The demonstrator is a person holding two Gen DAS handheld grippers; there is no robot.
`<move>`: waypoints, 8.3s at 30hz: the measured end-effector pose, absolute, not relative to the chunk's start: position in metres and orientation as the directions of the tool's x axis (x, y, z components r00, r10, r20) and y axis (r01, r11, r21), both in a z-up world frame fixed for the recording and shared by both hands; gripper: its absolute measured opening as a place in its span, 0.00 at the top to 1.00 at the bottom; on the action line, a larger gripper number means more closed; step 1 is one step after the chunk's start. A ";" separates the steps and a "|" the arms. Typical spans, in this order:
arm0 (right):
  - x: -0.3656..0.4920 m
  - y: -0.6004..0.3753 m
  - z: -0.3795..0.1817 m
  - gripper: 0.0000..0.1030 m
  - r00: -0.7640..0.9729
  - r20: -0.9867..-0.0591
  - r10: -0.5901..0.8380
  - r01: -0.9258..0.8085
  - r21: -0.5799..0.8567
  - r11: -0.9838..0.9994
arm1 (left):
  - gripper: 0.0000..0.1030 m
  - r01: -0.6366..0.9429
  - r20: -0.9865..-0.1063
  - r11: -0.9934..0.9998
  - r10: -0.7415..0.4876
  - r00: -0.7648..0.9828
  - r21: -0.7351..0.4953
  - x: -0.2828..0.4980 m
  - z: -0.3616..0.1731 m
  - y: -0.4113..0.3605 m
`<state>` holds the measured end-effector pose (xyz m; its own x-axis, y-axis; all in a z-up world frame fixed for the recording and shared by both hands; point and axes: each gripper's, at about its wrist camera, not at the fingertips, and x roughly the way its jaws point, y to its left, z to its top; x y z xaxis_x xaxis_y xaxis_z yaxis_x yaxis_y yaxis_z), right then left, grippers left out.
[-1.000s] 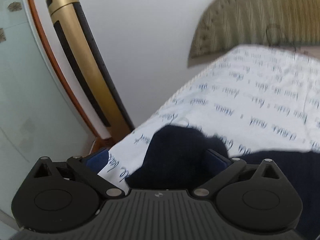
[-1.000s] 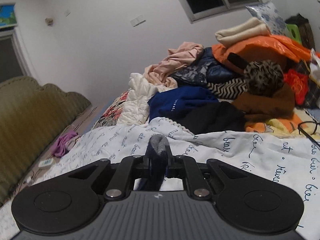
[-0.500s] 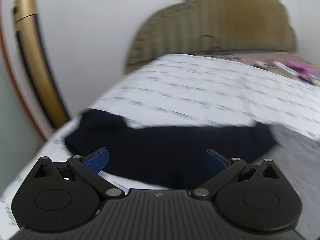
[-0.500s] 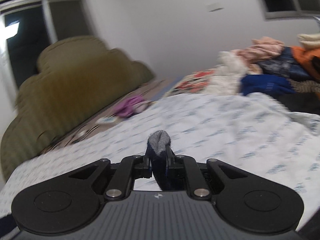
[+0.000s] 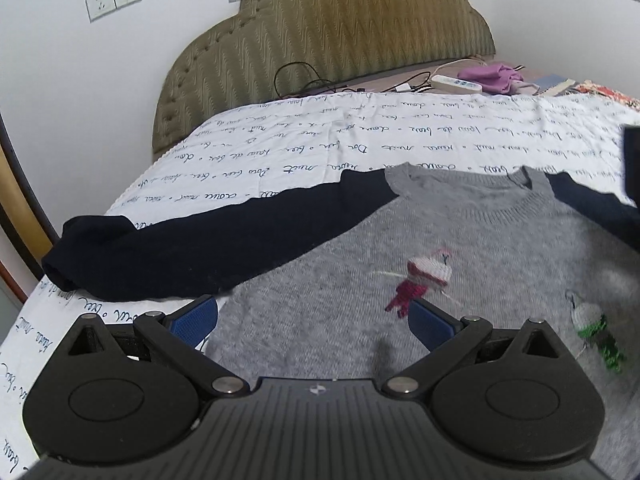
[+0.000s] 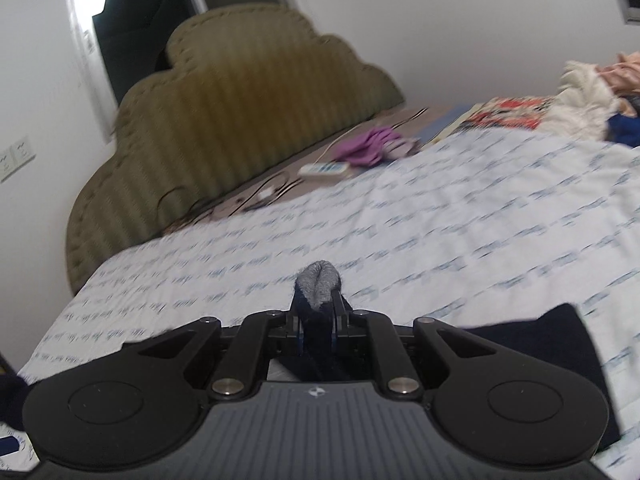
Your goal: Fold small clothes
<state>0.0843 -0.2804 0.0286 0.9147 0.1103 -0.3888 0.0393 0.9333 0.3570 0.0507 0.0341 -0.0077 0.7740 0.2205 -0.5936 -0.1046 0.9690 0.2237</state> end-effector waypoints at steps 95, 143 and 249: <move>0.080 -0.078 0.009 0.26 0.597 -0.505 0.624 -0.457 0.426 0.781 | 0.97 -0.519 -0.578 0.506 0.048 0.814 -0.689 0.092 -0.002 0.368; 0.095 0.024 -0.009 0.27 0.774 -0.502 0.386 -0.595 -0.369 0.714 | 0.09 -0.013 -0.708 0.991 -0.084 0.701 -0.130 0.040 0.027 0.172; 0.104 -0.245 -0.028 0.46 0.824 -0.555 0.118 0.037 0.261 0.965 | 0.08 -0.038 -0.731 0.992 0.116 0.672 0.123 0.130 0.007 0.088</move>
<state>0.1039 -0.2455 -0.0281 0.8237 0.1185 -0.5546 0.0369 0.9647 0.2609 0.1304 0.0878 0.0065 0.6723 0.1164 -0.7311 -0.0380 0.9917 0.1230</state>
